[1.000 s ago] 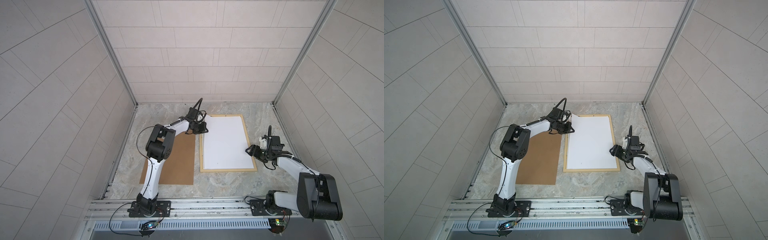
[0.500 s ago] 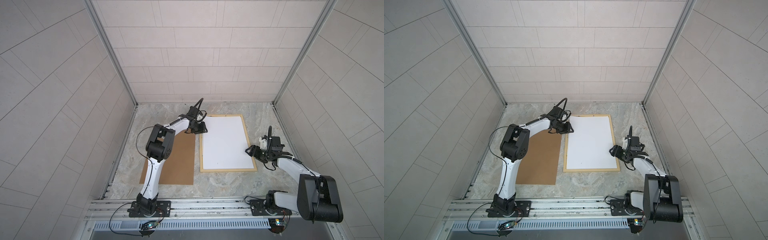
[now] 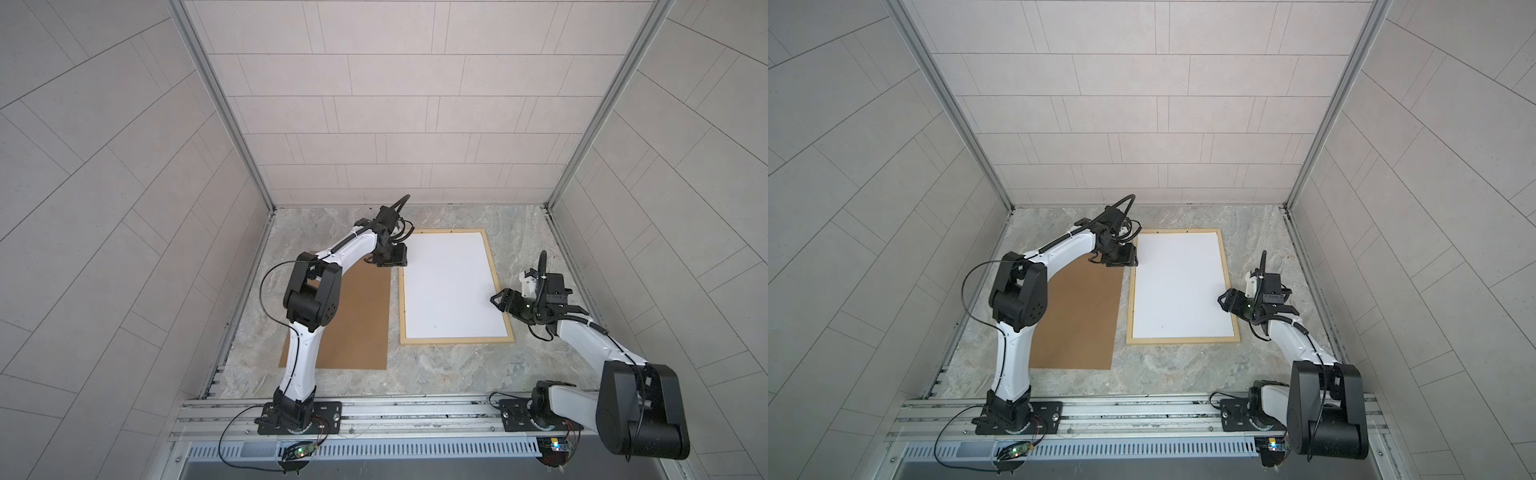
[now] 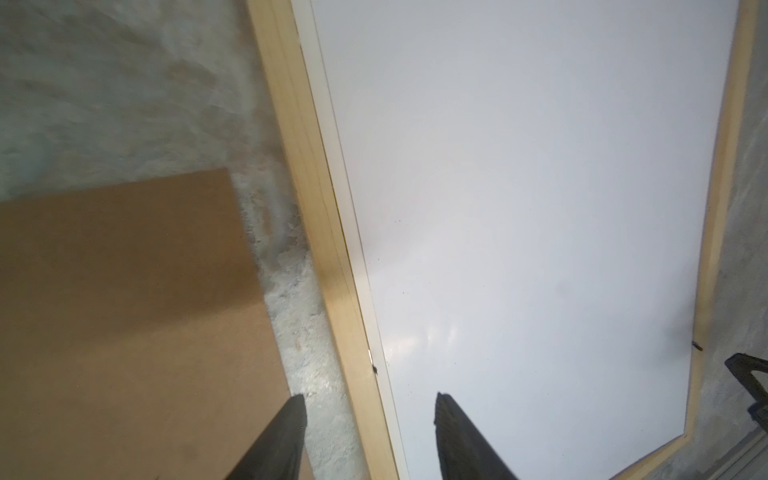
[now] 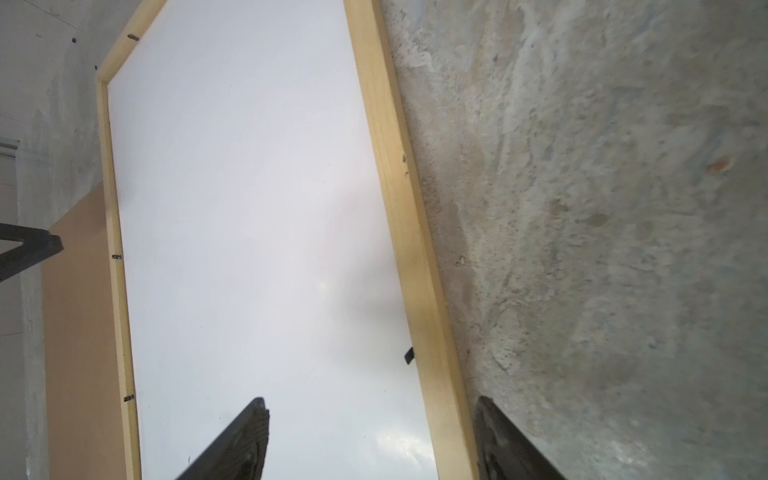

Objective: Put the photo into the frame

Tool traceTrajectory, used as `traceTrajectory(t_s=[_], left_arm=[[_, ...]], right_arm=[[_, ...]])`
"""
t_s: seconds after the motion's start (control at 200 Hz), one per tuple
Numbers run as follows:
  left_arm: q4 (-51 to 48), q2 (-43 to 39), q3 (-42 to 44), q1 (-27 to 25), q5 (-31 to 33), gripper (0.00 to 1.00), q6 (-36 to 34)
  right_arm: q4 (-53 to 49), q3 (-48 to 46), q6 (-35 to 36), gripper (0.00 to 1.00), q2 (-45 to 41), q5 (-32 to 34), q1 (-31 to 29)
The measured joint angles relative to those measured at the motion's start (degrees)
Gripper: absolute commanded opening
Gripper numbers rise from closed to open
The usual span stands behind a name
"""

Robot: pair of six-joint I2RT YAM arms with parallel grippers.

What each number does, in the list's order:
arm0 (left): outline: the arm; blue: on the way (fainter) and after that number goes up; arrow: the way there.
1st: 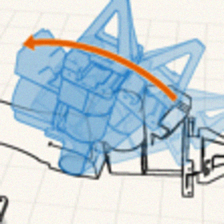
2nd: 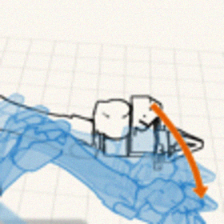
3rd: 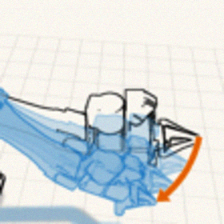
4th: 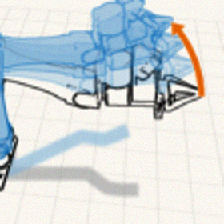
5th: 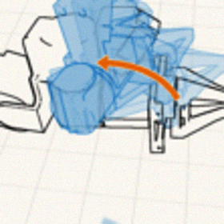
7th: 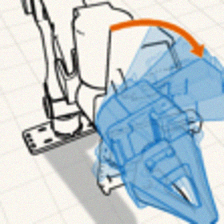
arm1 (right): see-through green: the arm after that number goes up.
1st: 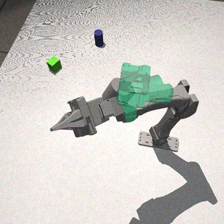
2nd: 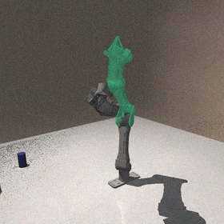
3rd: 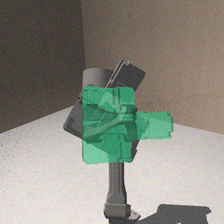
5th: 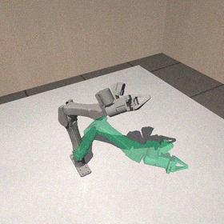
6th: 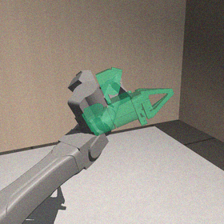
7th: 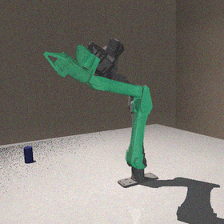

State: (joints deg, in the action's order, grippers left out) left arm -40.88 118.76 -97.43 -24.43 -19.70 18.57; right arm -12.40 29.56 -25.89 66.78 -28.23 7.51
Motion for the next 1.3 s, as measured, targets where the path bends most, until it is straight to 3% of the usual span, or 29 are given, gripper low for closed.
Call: traceTrajectory(t_s=[0.07,0.16,0.27,0.415,0.53,0.64,0.801,0.956,1.116,1.301], left_arm=[[0.8,-6.6,5.7,0.5,0.0,0.56,0.6],[1.8,-15.3,13.4,1.4,0.5,0.47,2.1],[3.2,-25.1,23.3,2.4,2.1,0.44,5.7],[1.3,-33.6,34.0,2.9,6.2,0.31,8.7],[-0.9,-38.5,39.1,2.9,10.6,0.32,10.0],[-3.0,-42.1,41.2,3.8,14.8,0.43,11.8],[-2.3,-44.6,40.6,10.1,16.6,0.68,12.3],[-1.2,-43.1,39.2,19.8,14.8,0.72,11.9],[-0.9,-37.1,38.8,30.9,11.4,0.73,11.5],[2.5,-29.4,38.5,34.9,11.2,0.73,12.1]], right_arm=[[-1.3,0.1,0.2,0.76,-1.7,0.0,-0.1],[-3.3,0.7,0.4,0.75,-4.1,0.2,-1.2],[-5.4,3.0,0.0,0.75,-6.2,0.8,-6.2],[-7.3,8.0,-3.7,0.75,-8.5,2.5,-17.8],[-5.7,7.9,-8.7,0.75,-11.7,5.4,-29.1],[-3.7,7.9,-13.3,0.75,-10.4,9.1,-41.0],[0.1,9.6,-17.5,0.75,-0.9,12.5,-49.0],[2.4,18.5,-18.6,0.76,10.5,15.1,-51.7],[4.2,32.8,-19.3,0.77,23.6,13.7,-52.2],[5.7,43.0,-20.4,0.77,37.0,10.2,-52.2]])
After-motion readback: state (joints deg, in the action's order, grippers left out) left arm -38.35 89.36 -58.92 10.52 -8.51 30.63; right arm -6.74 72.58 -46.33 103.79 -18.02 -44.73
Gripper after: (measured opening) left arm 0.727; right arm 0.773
